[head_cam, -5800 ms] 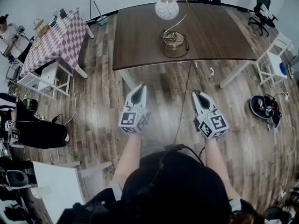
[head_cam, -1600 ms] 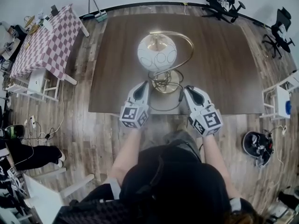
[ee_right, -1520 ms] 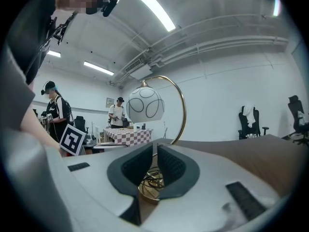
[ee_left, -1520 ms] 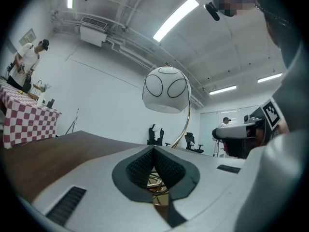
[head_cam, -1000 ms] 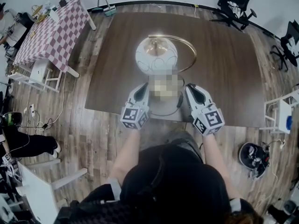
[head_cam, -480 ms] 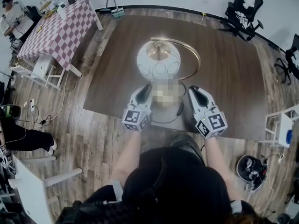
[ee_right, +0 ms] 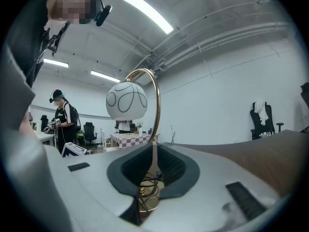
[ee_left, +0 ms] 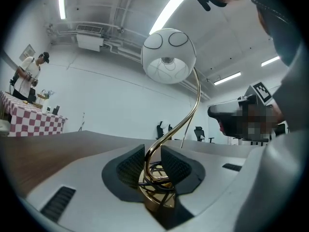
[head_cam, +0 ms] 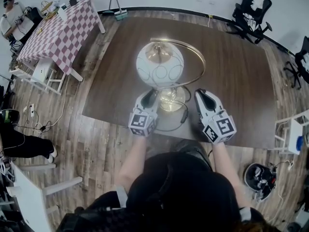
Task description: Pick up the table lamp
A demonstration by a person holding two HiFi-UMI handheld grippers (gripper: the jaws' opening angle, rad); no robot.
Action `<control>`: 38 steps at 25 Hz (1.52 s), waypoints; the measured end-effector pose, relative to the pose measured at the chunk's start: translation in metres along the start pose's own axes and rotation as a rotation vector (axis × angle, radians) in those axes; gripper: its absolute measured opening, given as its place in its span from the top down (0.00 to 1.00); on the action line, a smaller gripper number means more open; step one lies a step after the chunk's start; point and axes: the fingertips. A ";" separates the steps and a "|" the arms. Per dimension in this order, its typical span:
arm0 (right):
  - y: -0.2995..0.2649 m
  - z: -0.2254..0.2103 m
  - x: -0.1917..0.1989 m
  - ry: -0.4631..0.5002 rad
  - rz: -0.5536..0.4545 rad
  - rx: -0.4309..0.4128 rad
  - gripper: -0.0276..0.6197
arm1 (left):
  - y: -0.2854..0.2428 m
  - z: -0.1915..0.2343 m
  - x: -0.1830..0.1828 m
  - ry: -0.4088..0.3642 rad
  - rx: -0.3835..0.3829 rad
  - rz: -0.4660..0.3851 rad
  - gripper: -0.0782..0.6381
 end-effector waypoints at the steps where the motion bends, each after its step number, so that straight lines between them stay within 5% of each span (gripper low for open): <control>1: -0.001 -0.001 0.000 -0.001 0.000 -0.003 0.90 | -0.002 0.000 0.000 -0.005 0.002 -0.001 0.74; 19: -0.011 0.005 -0.029 -0.002 -0.046 -0.076 0.77 | -0.016 0.001 0.004 0.014 0.039 0.025 0.73; 38: -0.034 0.012 -0.095 0.042 -0.122 -0.134 0.80 | -0.017 0.002 0.004 0.033 0.050 0.026 0.72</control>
Point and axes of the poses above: the fingertips, and each gripper's own axes: y backward along the fingers, z to its left, x out of its underside, and after that the axes turned 8 degrees about -y, right-handed
